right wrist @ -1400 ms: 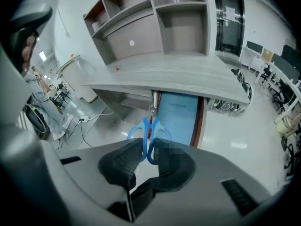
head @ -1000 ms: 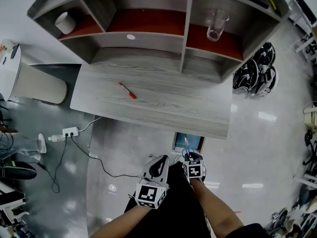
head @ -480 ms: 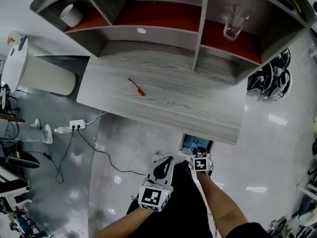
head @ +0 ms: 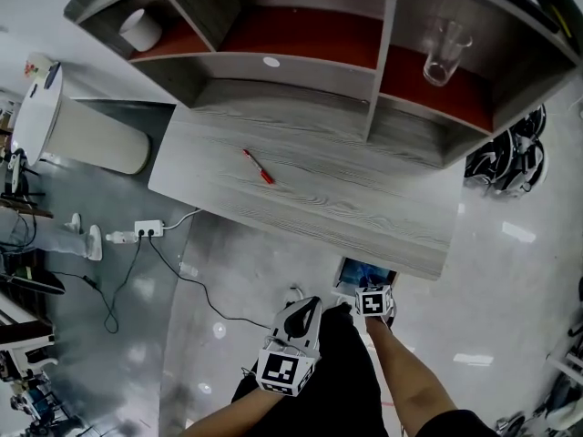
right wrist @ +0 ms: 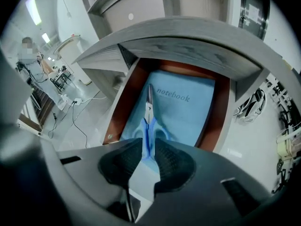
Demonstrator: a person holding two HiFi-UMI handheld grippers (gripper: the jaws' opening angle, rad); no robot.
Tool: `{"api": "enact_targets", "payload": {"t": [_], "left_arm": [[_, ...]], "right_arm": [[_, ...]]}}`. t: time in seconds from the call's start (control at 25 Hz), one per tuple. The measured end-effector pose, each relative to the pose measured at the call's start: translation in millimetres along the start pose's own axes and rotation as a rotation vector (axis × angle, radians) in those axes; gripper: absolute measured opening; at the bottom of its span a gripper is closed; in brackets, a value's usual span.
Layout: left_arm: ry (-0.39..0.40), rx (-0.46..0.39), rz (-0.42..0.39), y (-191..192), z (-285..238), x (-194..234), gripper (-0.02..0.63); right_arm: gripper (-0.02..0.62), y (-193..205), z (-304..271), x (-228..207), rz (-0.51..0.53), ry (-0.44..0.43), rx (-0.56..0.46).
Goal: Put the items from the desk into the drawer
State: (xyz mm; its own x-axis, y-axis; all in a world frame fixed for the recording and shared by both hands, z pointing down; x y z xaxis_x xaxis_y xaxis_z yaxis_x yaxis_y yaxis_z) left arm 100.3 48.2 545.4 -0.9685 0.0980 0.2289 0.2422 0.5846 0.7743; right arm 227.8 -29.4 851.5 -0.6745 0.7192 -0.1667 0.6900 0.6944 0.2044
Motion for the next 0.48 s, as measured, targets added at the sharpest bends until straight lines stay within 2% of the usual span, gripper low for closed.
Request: {"api": "enact_targets", "payload": {"t": [0.24,0.48], "left_arm": [[0.011,-0.006,0.019,-2,-1,-5,0.014],[0.004,-0.023,0.032,-6,7,-5,0.014]], "right_arm": [[0.100,-6,11,1,0.017,-0.014,-0.015],[0.100,-11,44,6,0.011,-0.013,-0.089]]}}
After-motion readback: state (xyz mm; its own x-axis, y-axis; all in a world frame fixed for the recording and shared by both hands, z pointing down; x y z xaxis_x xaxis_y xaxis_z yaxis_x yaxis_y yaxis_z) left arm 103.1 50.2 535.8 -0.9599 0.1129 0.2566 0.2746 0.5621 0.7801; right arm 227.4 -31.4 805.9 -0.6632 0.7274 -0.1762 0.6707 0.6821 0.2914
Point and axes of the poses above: the fingertips, and each gripper's own axes: z backward along the fingers, x to its left, y out of its underside, the point moved 3 cm from there along z, backward along the fingers, and after that the axes turned 7 degrees about x, right-handed, at the moved point
